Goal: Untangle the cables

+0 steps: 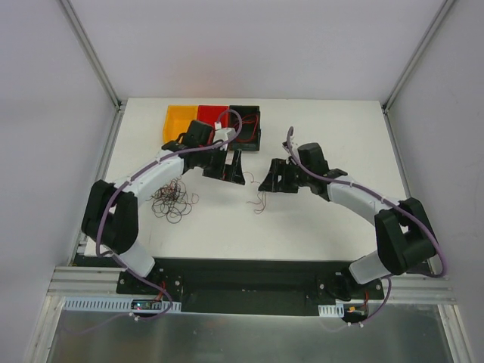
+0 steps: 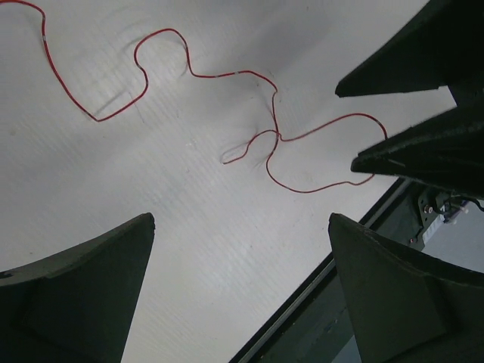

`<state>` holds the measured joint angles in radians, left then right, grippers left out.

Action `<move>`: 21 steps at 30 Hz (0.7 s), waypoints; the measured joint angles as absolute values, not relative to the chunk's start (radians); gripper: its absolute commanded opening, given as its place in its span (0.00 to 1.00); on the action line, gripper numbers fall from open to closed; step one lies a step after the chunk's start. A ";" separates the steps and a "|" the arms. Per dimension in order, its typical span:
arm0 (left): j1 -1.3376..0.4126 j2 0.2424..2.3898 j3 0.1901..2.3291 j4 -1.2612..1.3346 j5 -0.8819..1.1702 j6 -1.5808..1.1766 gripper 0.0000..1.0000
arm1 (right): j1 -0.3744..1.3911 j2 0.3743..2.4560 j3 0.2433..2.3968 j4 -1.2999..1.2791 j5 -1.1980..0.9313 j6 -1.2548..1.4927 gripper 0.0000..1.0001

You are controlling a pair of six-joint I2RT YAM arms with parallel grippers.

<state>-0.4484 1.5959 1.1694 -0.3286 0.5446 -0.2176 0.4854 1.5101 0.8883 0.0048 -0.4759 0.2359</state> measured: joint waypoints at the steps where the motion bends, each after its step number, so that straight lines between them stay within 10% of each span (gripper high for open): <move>1: -0.448 1.616 1.190 -0.340 0.541 -0.217 0.98 | 0.485 1.497 0.874 -0.002 -0.477 0.217 0.72; 21: -0.448 2.041 1.510 -0.401 0.439 -0.229 0.54 | 0.445 1.525 0.840 0.001 -0.628 0.181 0.40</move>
<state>-0.4484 2.0411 1.5097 -0.4007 0.4389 -0.2291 0.4446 1.5253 0.8402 0.0006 -0.6285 0.1806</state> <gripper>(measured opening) 0.614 0.416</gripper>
